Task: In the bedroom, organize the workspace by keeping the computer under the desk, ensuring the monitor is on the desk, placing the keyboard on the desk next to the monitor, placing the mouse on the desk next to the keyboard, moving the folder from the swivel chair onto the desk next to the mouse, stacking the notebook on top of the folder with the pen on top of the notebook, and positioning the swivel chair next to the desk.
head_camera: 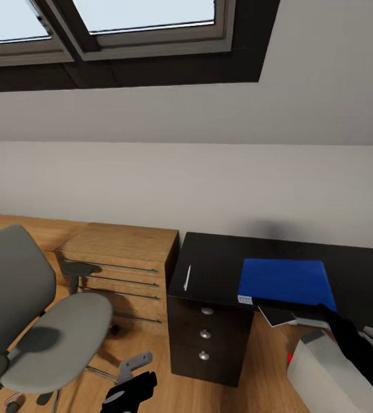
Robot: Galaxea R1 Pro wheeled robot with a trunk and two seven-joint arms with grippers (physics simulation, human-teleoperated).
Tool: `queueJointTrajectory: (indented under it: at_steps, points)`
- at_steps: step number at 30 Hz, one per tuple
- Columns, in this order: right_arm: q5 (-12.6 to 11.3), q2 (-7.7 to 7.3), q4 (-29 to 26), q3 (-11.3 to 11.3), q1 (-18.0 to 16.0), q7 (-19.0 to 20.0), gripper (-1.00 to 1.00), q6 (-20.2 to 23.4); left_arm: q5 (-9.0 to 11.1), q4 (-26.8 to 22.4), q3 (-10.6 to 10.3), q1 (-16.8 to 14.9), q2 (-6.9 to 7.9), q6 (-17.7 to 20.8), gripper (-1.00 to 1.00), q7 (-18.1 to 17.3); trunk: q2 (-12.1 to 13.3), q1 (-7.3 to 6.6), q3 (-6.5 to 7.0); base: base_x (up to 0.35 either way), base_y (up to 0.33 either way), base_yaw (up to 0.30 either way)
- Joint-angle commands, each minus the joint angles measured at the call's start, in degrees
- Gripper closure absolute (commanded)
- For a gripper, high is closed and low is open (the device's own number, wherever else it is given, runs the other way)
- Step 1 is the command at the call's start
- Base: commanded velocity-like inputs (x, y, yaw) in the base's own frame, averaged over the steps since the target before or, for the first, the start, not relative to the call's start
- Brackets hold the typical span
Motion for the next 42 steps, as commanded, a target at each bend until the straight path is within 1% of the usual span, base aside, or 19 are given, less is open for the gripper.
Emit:
queueJointTrajectory:
  at_steps: [1,3,4,7,8,9,10,11,12,13,14,15,16,18,20,22,24,29,42]
  points:
    - [-0.17,0.03,0.0,-0.11,-0.06,0.13,1.0,0.38,0.08,1.85,-0.13,-0.07,0.18,0.43,-1.0,0.29,-0.05,0.0,-0.07,0.0,0.0,-0.267]
    - [-0.14,0.04,0.01,-0.11,-0.06,0.13,1.0,0.38,0.09,5.66,-0.37,-0.07,0.19,0.41,-1.0,0.23,-0.05,0.0,-0.07,0.0,0.0,-0.267]
    - [-0.11,0.05,0.19,-0.1,-0.06,0.13,1.0,0.38,0.09,10.03,-1.46,-0.07,0.17,0.41,-1.0,0.09,-0.05,0.0,-0.07,0.0,0.0,-0.267]
    - [-0.09,0.08,0.5,-0.1,-0.06,0.13,1.0,0.38,0.08,16.18,-5.31,-0.07,0.06,0.2,-1.0,-0.26,-0.05,0.0,-0.07,0.0,0.0,-0.267]
    - [-0.09,0.09,0.58,-0.1,-0.06,0.13,1.0,0.38,0.03,18.81,-7.48,-0.07,0.01,-0.26,-1.0,-0.83,-0.05,0.0,-0.07,0.0,0.0,-0.267]
    - [-0.08,0.11,0.6,-0.1,-0.06,0.15,1.0,0.38,-0.04,21.76,-9.59,-0.07,-0.02,-1.39,-1.0,-2.1,-0.05,0.0,-0.07,0.0,0.0,-0.267]
    - [-0.08,0.11,0.6,-0.1,-0.06,0.16,1.0,0.38,-0.07,23.35,-10.56,-0.07,-0.05,-2.3,-1.0,-3.16,-0.05,0.0,-0.07,0.0,0.0,-0.267]
    - [-0.08,0.11,0.62,-0.1,-0.06,0.15,1.0,0.38,-0.05,26.54,-12.15,-0.07,-0.11,-4.55,-1.0,-6.01,-0.05,0.0,-0.07,0.0,0.0,-0.267]
    - [-0.08,0.12,0.64,-0.1,-0.06,0.14,1.0,0.38,-0.03,28.1,-12.75,-0.07,-0.16,-5.79,-1.0,-7.8,-0.05,0.0,-0.07,0.0,0.0,-0.267]
    - [-0.08,0.09,0.65,-0.1,-0.06,0.17,1.0,0.38,0.03,31.15,-13.61,-0.07,-0.47,-8.08,-1.0,-11.87,-0.05,0.0,-0.07,0.0,0.0,-0.267]
    - [-0.08,0.08,0.64,-0.1,-0.06,0.19,1.0,0.38,0.09,34.19,-14.14,-0.07,-1.09,-9.71,-1.0,-16.15,-0.05,0.0,-0.07,0.0,0.0,-0.267]
    - [-0.08,0.06,0.65,-0.1,-0.06,0.17,1.0,0.38,0.13,41.21,-14.66,-0.07,-3.06,-11.48,-1.0,-23.44,-0.05,0.0,-0.07,0.0,0.0,-0.267]
    - [-0.08,0.06,0.64,-0.1,-0.06,0.16,1.0,0.38,0.1,43.25,-14.71,-0.07,-3.75,-11.76,-1.0,-24.84,-0.05,0.0,-0.07,0.0,0.0,-0.267]
    - [-0.08,0.06,0.68,-0.1,-0.06,0.14,1.0,0.38,-0.12,51.23,-14.77,-0.07,-6.61,-12.58,-1.0,-28.73,-0.05,0.0,-0.07,0.0,0.0,-0.267]
    - [0.08,0.07,0.7,-0.07,-0.06,0.13,1.0,0.35,-0.27,56.14,-14.81,-0.07,-8.89,-13.08,-1.0,-30.57,-0.05,0.0,-0.07,0.0,0.0,-0.267]
    - [1.18,0.11,0.71,-0.02,-0.06,0.14,1.0,-0.41,-0.44,58.14,-14.96,-0.07,-10.06,-13.47,-1.0,-31.36,-0.05,0.0,-0.07,0.0,0.0,-0.267]
    - [1.94,0.13,0.71,-0.01,-0.06,0.18,1.0,-0.96,-0.84,58.84,-15.05,-0.07,-10.47,-13.61,-1.0,-31.61,-0.05,0.0,-0.07,0.0,0.0,-0.267]
    - [2.73,0.21,0.76,0.11,-0.06,0.21,1.0,-1.49,-1.8,59.53,-14.99,-0.07,-10.77,-13.81,-1.0,-31.82,-0.05,0.0,-0.07,0.0,0.0,-0.267]
    - [2.95,0.27,0.73,0.19,-0.06,0.2,1.0,-1.59,-1.94,59.61,-15.15,-0.07,-10.9,-14.67,-1.0,-31.92,-0.05,0.0,-0.07,0.0,0.0,-0.267]
